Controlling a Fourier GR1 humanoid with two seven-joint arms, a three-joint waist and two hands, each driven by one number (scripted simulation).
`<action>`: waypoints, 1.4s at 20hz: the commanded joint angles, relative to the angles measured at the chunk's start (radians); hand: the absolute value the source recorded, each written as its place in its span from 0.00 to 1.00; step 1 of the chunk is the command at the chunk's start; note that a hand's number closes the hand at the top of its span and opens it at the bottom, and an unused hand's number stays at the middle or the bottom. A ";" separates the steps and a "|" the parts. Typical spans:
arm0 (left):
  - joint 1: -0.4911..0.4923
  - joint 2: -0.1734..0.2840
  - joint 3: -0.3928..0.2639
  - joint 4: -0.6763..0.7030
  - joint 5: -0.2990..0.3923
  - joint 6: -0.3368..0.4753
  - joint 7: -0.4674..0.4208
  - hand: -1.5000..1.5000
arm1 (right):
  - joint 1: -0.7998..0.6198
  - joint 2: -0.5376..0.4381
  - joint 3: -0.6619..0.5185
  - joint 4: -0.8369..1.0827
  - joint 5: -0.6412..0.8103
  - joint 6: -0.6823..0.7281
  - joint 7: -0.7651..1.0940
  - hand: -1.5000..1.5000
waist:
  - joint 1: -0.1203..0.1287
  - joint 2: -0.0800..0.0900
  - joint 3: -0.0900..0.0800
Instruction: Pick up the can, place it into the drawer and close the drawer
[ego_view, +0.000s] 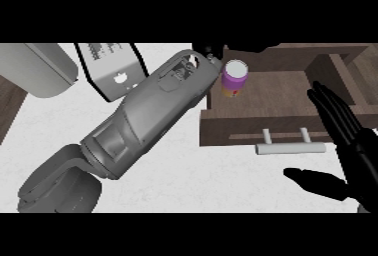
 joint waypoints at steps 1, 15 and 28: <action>-0.010 0.000 0.009 -0.024 -0.015 0.006 0.035 0.00 | -0.006 -0.031 0.024 0.140 0.140 -0.063 -0.050 0.00 | 0.033 -0.010 0.000; 0.126 0.211 -0.018 -0.301 -0.110 -0.026 0.216 0.00 | -0.175 0.070 -0.021 0.663 0.262 -0.383 -0.137 0.00 | 0.060 -0.015 0.000; 0.211 0.365 -0.032 -0.526 -0.139 -0.050 0.359 0.00 | -0.474 0.079 -0.117 1.108 0.388 -0.584 -0.130 0.00 | 0.097 -0.006 0.002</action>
